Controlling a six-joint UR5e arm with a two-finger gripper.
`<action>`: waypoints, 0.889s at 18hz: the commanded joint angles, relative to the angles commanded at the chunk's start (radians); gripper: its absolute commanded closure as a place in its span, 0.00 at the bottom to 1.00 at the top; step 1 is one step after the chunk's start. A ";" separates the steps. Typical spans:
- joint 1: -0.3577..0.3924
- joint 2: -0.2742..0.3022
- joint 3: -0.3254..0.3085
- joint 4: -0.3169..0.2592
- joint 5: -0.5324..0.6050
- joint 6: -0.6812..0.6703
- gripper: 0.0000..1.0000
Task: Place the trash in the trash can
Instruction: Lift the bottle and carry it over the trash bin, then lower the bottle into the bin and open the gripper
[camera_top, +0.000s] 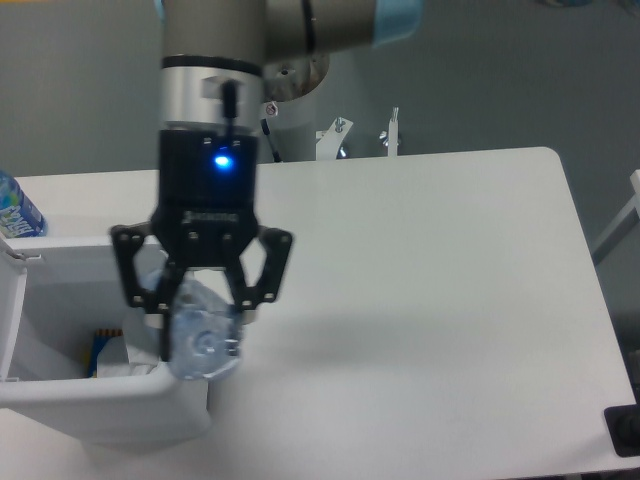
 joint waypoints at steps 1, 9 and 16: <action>-0.014 -0.002 0.000 0.000 0.000 -0.003 0.43; -0.052 -0.011 -0.032 0.000 0.000 0.006 0.43; -0.061 -0.025 -0.038 0.000 0.000 0.020 0.42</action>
